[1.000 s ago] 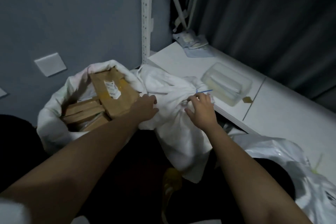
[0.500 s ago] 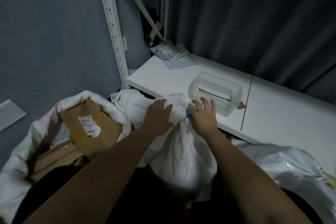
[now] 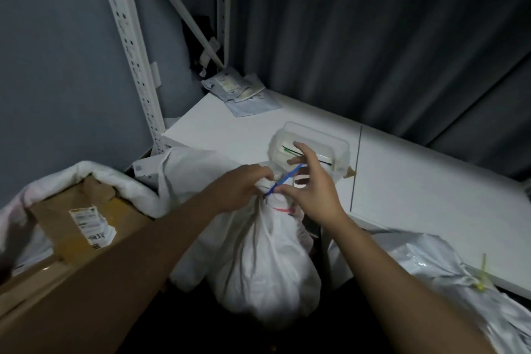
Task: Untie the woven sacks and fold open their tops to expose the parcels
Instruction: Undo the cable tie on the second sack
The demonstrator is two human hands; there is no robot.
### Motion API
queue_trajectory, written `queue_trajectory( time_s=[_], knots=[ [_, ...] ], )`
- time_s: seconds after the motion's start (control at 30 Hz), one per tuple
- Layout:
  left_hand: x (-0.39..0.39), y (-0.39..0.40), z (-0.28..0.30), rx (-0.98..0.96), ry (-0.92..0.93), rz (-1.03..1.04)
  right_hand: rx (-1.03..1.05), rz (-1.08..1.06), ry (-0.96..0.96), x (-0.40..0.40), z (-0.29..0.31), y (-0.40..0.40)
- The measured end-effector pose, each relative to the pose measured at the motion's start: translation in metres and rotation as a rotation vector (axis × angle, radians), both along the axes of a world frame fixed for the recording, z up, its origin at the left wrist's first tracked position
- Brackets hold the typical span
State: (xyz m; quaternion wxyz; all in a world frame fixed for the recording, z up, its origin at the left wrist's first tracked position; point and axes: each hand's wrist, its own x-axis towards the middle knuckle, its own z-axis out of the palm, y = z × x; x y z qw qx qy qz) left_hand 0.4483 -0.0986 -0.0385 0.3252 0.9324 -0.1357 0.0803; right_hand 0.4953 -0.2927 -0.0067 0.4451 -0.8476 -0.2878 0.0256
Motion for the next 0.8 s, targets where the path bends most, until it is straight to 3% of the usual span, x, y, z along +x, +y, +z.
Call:
queue_trajectory(
  time_s=[0.07,0.17,0.2,0.27,0.33,0.4,0.5,0.57,0.63,0.7,0.8],
  knots=[
    [-0.003,-0.002,0.017,0.008,-0.033,-0.088,0.064,0.102,0.175,-0.004,0.0,-0.006],
    [0.002,-0.001,0.043,0.031,0.02,-0.077,-0.059,0.19,0.194,-0.002,0.006,-0.008],
    [0.001,-0.002,0.052,0.082,0.017,-0.045,-0.1,0.177,0.213,-0.001,0.01,-0.008],
    [0.004,-0.007,0.051,0.302,-0.212,0.052,-0.179,0.094,0.187,0.001,0.012,-0.006],
    [-0.001,-0.016,0.04,0.41,-0.281,0.282,-0.193,-0.059,0.161,-0.007,0.007,0.0],
    [-0.012,-0.031,0.024,0.265,-0.191,0.446,-0.181,-0.203,0.201,-0.02,-0.004,0.009],
    [-0.026,-0.045,0.006,-0.256,0.106,0.485,-0.19,-0.3,0.379,-0.031,-0.03,0.025],
    [-0.034,-0.043,-0.003,-0.487,0.254,0.486,-0.091,-0.299,0.494,-0.031,-0.038,0.03],
    [-0.043,-0.041,-0.004,-0.635,0.29,0.51,0.065,-0.258,0.646,-0.03,-0.036,0.027],
    [-0.048,-0.041,-0.003,-0.712,0.293,0.56,0.101,-0.199,0.708,-0.029,-0.034,0.025],
    [-0.043,-0.039,-0.002,-0.544,0.202,0.685,0.054,-0.161,0.505,-0.035,-0.038,0.029]
  ],
)
